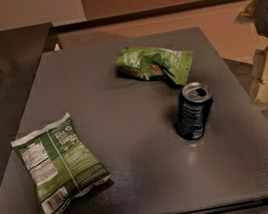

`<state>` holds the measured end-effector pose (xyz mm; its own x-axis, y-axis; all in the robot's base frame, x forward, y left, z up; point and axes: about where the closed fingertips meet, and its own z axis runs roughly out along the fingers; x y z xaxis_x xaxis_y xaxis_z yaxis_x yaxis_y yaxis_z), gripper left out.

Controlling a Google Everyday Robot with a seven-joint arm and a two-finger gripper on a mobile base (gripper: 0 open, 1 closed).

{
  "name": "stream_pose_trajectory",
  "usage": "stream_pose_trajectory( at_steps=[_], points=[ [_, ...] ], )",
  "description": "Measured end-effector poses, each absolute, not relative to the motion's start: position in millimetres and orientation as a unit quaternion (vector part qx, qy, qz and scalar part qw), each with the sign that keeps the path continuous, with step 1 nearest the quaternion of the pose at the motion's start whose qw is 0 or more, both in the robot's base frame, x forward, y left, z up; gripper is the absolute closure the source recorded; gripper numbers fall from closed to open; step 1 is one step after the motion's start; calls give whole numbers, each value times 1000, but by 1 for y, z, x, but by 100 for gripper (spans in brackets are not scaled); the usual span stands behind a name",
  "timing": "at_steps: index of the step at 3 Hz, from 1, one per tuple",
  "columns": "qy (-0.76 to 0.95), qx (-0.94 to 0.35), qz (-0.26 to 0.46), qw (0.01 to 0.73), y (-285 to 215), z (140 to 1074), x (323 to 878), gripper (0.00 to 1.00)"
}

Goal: Move pepsi can near green jalapeno chip bag

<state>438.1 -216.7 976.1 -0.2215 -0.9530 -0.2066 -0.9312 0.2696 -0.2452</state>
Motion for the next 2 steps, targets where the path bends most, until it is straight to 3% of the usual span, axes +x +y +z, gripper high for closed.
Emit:
stream_pose_trajectory(
  at_steps=[2],
  points=[
    [772,-610,-6,177,-208,970,441,0]
  ],
)
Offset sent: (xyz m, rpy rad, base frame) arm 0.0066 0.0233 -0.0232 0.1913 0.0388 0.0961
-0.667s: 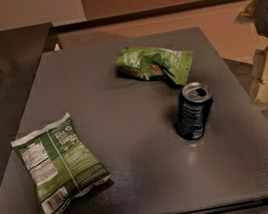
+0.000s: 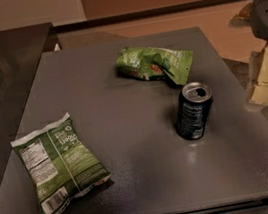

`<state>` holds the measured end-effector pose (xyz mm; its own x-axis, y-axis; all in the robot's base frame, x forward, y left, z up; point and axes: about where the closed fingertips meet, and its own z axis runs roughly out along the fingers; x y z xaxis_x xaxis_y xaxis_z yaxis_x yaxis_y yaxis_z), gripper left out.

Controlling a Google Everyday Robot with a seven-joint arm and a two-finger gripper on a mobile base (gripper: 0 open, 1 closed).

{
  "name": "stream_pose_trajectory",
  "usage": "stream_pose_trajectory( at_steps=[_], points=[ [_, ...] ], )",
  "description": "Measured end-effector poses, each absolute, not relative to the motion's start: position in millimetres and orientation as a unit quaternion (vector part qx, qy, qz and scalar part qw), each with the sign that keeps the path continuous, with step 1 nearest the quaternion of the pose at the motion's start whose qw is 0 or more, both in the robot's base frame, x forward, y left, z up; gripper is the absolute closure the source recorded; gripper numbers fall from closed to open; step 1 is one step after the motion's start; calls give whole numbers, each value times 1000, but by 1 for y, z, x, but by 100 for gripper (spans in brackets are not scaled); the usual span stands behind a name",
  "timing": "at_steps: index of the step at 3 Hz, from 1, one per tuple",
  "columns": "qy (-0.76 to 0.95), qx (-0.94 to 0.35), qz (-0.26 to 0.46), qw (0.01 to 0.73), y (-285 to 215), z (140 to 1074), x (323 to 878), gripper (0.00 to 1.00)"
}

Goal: Move pepsi can near green jalapeno chip bag

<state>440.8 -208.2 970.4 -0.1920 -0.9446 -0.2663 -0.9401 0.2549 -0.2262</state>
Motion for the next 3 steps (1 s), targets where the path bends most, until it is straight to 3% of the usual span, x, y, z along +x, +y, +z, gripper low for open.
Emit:
stream_pose_trajectory(
  at_steps=[3],
  points=[
    [720,-651,109,216,-148,917,431,0]
  ],
)
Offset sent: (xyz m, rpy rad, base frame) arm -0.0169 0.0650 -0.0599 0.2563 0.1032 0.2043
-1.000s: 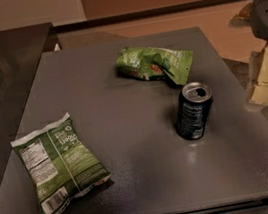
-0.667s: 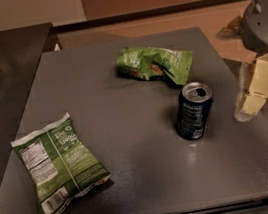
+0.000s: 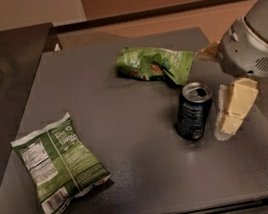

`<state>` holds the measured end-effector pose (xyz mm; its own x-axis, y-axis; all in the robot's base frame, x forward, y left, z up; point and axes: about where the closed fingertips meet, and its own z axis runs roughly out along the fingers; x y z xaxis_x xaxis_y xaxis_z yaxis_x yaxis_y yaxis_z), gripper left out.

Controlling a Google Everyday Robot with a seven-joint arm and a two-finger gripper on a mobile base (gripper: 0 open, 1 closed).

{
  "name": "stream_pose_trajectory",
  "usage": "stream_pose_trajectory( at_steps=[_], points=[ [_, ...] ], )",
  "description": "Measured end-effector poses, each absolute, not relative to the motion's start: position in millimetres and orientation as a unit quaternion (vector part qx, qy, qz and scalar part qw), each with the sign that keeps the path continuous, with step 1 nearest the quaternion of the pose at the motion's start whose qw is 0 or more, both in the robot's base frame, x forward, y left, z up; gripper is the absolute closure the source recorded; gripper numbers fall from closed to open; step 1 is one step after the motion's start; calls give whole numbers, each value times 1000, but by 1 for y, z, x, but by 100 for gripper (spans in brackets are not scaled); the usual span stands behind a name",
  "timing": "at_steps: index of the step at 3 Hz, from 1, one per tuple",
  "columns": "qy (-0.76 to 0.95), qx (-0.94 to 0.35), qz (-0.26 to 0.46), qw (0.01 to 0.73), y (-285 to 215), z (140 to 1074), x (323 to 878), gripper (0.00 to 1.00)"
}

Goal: Move pepsi can near green jalapeno chip bag

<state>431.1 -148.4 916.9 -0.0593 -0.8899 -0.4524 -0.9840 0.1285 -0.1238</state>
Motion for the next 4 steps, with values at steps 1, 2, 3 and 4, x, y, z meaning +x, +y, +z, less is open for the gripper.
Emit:
stream_pose_trajectory(
  at_steps=[1,2,3,4],
  points=[
    [713,-655,121,219,-137,905,433,0],
    [707,-658,131,222,-130,898,434,16],
    [703,-660,138,226,-127,899,434,39],
    [690,-669,149,233,-117,910,429,63]
  ],
)
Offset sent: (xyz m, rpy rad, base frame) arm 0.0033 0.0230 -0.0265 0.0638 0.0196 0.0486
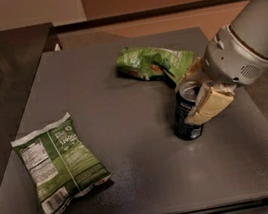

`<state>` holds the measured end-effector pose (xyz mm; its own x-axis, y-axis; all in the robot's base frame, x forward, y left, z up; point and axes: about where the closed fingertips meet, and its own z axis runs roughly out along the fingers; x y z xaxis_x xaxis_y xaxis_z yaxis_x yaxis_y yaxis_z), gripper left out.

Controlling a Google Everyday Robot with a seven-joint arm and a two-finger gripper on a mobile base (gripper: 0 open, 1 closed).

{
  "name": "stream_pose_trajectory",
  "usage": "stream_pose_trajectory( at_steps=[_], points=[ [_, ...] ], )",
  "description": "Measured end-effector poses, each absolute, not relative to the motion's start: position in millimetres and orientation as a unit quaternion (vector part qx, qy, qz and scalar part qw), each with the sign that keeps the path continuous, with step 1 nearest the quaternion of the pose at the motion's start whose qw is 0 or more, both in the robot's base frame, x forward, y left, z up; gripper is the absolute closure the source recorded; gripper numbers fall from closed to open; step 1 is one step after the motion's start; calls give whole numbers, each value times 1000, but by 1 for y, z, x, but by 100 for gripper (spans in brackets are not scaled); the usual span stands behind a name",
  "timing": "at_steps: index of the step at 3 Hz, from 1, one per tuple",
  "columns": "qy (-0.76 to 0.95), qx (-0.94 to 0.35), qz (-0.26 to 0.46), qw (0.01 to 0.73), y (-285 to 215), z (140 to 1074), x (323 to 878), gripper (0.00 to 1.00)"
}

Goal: Move pepsi can near green jalapeno chip bag

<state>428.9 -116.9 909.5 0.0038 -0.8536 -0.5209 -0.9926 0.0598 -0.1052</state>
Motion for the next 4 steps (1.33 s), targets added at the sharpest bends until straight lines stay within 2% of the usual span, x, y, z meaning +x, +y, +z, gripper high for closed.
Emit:
stream_pose_trajectory(
  at_steps=[1,2,4],
  points=[
    [661,-691,164,241,-92,924,423,87],
    [630,-719,174,236,-57,927,425,100],
    [558,-784,182,203,19,924,435,100]
  ],
)
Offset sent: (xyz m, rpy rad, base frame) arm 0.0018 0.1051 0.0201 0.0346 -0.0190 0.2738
